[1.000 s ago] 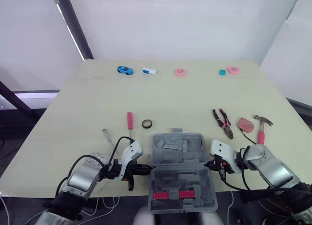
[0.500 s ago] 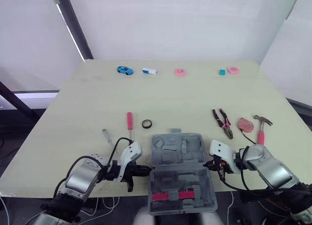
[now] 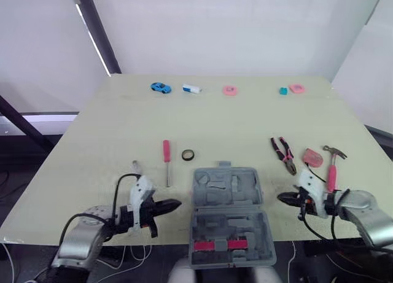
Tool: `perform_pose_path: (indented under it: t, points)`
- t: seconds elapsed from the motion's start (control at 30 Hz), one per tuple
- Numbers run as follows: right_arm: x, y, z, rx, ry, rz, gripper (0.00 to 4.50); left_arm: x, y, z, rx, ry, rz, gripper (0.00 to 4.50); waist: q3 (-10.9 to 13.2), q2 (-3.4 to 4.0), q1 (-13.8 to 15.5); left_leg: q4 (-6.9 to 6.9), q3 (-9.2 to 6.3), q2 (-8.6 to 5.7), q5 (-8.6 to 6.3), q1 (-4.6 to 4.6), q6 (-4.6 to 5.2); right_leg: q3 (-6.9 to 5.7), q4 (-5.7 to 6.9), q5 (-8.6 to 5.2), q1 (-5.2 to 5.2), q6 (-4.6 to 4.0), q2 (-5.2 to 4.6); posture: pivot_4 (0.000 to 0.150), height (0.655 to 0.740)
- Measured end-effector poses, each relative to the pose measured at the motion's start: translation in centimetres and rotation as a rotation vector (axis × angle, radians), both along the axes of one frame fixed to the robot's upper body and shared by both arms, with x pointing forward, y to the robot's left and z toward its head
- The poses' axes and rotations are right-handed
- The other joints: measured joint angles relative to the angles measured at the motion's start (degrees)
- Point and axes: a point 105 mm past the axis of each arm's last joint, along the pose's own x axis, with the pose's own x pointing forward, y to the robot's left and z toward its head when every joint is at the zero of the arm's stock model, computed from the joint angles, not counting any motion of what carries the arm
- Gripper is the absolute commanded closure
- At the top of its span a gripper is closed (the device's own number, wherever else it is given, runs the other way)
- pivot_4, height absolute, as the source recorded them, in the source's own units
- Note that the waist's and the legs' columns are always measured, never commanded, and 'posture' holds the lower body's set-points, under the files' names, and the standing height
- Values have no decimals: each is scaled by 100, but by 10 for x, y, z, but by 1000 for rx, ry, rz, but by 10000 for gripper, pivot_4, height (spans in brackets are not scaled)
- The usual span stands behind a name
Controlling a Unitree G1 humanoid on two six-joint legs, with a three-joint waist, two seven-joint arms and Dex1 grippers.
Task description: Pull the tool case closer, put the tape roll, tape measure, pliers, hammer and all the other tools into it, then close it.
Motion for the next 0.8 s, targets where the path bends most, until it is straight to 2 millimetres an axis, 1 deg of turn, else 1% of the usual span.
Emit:
perform_pose_path:
  t: [0.1,0.17,0.2,0.23,0.27,0.3,0.33,0.37,0.4,0.43,0.47,0.5,0.63,0.7,0.8]
  points:
    - [-3,5,11,132,-68,1,44329,-4,4,8,-32,-69,46,44672,1,1,-17,0,1,1,0,2,0,1,2,1,0,1,1,1500,7400]
    - [-4,3,16,174,-72,8,44329,-8,10,11,-58,-90,86,44672,1,2,-18,0,1,1,0,3,0,3,1,-2,1,-4,-1,1500,7400]
    - [-4,0,18,174,-76,7,39220,-10,13,11,-66,-89,101,39564,1,1,-17,0,1,1,0,3,0,3,0,-3,1,-6,-2,1500,7400]
    - [-5,-6,18,168,-88,3,35835,-14,17,11,-74,-90,116,36538,1,2,-10,0,3,0,0,2,0,2,-1,-4,1,-7,-2,1500,7400]
    - [-7,-12,18,159,-95,-4,31726,-17,21,10,-76,-88,134,32175,1,1,2,0,3,-1,0,2,0,1,-2,-5,3,-8,-3,1500,7400]
    - [-10,-19,17,157,-103,-11,25642,-22,26,9,-82,-82,154,26422,1,1,11,0,3,-1,0,1,0,-1,-4,-5,3,-9,-3,1500,7400]
    - [-15,-26,15,162,-105,-26,21363,-26,31,7,-81,-77,173,22146,1,1,18,0,2,-1,0,1,0,-1,-4,-6,3,-9,-3,1500,7400]
    - [-20,-32,13,160,-103,-35,15740,-30,36,5,-78,-72,192,16335,1,1,19,0,3,-1,0,2,0,0,-5,-6,3,-10,-3,1500,7400]
    - [-26,-40,11,157,-99,-47,13255,-34,41,4,-74,-71,210,13807,1,2,21,0,2,-1,0,2,0,-1,-4,-6,4,-10,-3,1500,7400]
    - [-32,-49,9,152,-95,-69,6776,-39,46,4,-70,-72,230,7831,1,1,22,0,3,-1,0,2,0,-1,-5,-7,4,-10,-3,1500,7400]
    - [-39,-60,7,147,-87,-98,2394,-44,52,3,-60,-67,255,3560,1,2,16,0,5,0,0,4,0,1,-5,-7,4,-11,-4,1500,7400]
    - [-45,-70,7,145,-89,-131,0,-47,58,3,-54,-69,276,341,1,2,13,0,5,0,0,5,0,1,-5,-7,4,-11,-4,1500,7400]
    - [-68,-107,9,130,-97,-250,0,-61,76,2,-42,-71,356,341,0,2,-6,0,2,4,-1,11,-1,4,-6,-10,4,-7,-5,1500,7400]
    - [-73,-113,9,129,-96,-269,0,-64,79,0,-44,-64,376,341,0,2,-7,0,-1,5,-1,11,-1,4,-6,-16,4,2,-5,1500,7400]
    - [-83,-130,5,124,-86,-324,0,-67,86,-2,-55,-65,425,341,0,2,-8,0,-4,5,-1,12,-1,7,-7,-14,3,0,-7,1500,7400]
